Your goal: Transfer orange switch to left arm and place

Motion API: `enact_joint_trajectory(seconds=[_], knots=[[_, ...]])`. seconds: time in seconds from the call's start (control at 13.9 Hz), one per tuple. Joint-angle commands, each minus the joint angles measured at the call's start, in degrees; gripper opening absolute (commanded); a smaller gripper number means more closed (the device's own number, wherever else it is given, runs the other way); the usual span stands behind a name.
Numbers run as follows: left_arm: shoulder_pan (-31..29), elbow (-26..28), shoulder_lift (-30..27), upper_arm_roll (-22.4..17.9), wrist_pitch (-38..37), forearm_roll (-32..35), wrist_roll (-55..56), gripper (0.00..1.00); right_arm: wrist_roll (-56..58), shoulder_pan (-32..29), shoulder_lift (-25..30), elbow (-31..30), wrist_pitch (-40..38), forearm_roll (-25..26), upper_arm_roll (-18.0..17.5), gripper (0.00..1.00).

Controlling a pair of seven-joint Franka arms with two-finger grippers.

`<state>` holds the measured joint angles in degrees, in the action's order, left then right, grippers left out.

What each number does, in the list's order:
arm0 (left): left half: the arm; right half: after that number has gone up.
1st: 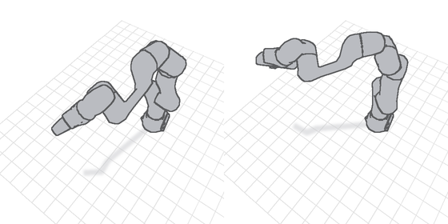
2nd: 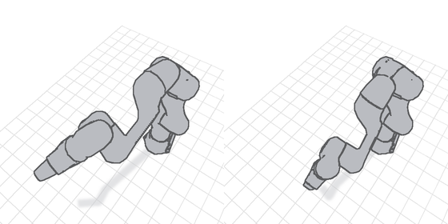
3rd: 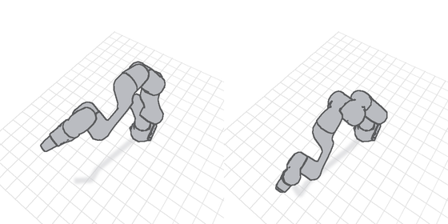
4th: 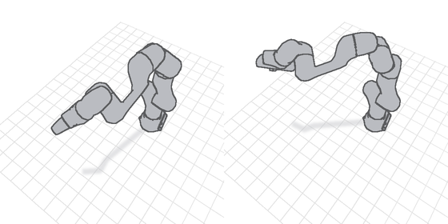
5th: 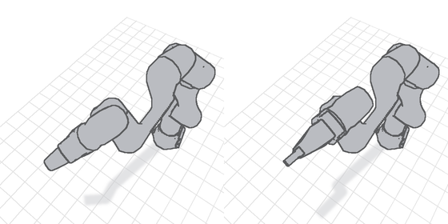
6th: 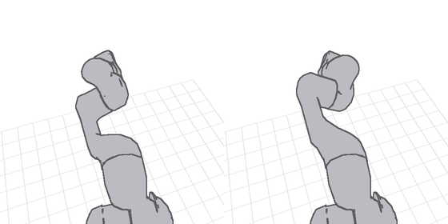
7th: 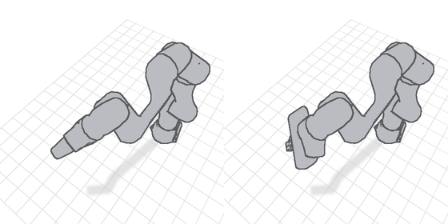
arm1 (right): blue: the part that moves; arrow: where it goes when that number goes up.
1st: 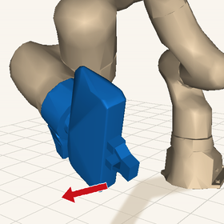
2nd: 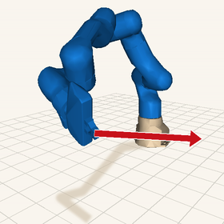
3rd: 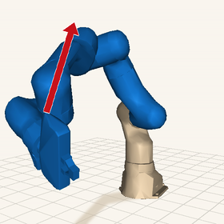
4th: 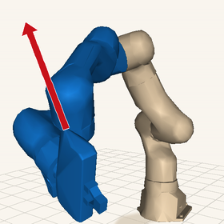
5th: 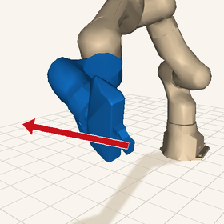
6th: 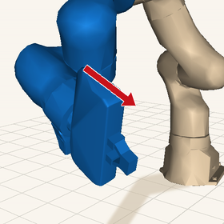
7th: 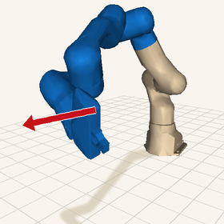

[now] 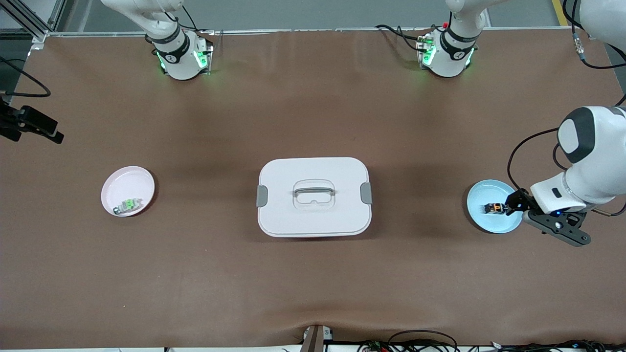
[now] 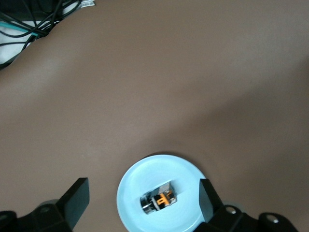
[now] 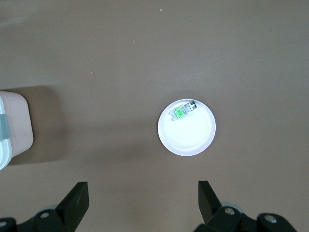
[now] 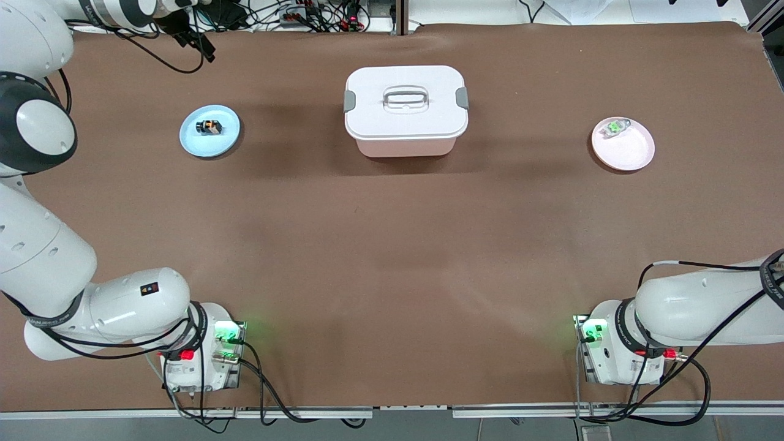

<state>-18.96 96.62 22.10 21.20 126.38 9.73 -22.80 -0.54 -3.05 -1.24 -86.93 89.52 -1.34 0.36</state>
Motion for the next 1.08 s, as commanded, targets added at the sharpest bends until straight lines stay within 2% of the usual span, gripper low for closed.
enact_joint_trajectory(seconds=[0.0,0.14,0.43,0.72,1.01], knots=[[-0.02,-0.11,-1.97,1.82,-2.79,-0.59,10.63,1.0,-0.08,1.12,0.45,0.18,-1.96,1.86,-0.19,1.0],[-0.02,-0.02,-3.2,2.7,-3.94,-0.42,17.59,1.0,-0.08,1.12,0.45,0.18,-2.59,1.86,-0.19,1.0],[0.07,-2.12,-4.35,4.02,-8.42,-0.06,23.84,1.0,-0.25,1.46,0.45,0.18,-2.85,1.78,-0.19,1.0],[0.07,-7.83,-5.22,6.04,-19.04,0.11,29.74,1.0,-0.25,1.73,0.45,0.09,-2.77,1.78,-0.1,1.0],[-0.02,-9.95,-7.42,8.68,-25.82,-0.5,37.46,1.0,-0.25,1.56,0.45,0.18,-2.68,1.78,-0.01,1.0]])
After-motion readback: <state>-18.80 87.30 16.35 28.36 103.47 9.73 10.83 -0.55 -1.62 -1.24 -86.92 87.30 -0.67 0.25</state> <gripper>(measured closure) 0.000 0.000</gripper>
